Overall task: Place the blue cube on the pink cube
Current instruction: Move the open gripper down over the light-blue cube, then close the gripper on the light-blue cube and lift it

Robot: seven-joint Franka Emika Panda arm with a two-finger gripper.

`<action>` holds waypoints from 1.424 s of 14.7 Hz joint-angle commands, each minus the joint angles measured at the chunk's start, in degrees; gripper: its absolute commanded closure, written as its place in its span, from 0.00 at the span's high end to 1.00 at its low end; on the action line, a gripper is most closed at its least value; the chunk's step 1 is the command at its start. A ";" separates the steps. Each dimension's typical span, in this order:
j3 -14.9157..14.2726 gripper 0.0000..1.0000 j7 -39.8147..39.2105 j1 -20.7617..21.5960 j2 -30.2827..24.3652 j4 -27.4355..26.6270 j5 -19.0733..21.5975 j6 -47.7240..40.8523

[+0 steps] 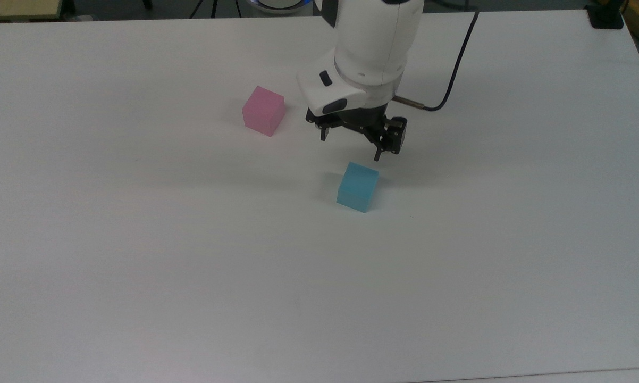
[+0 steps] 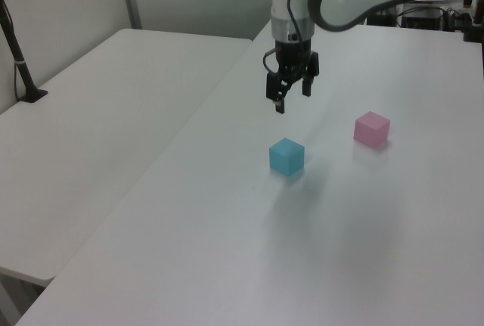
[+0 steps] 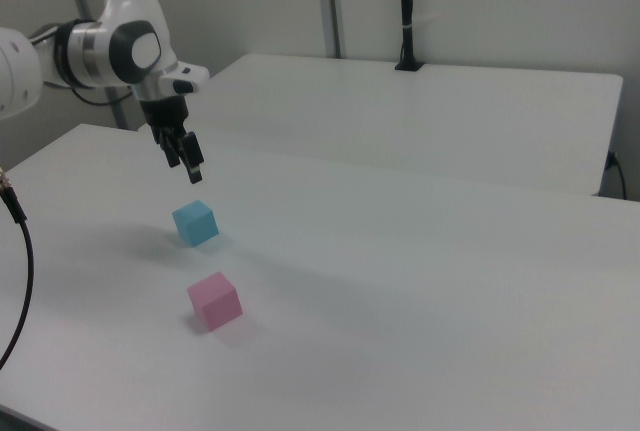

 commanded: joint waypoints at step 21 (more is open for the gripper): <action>1.57 0.93 4.84 0.85 7.14 -8.94 -3.10 16.79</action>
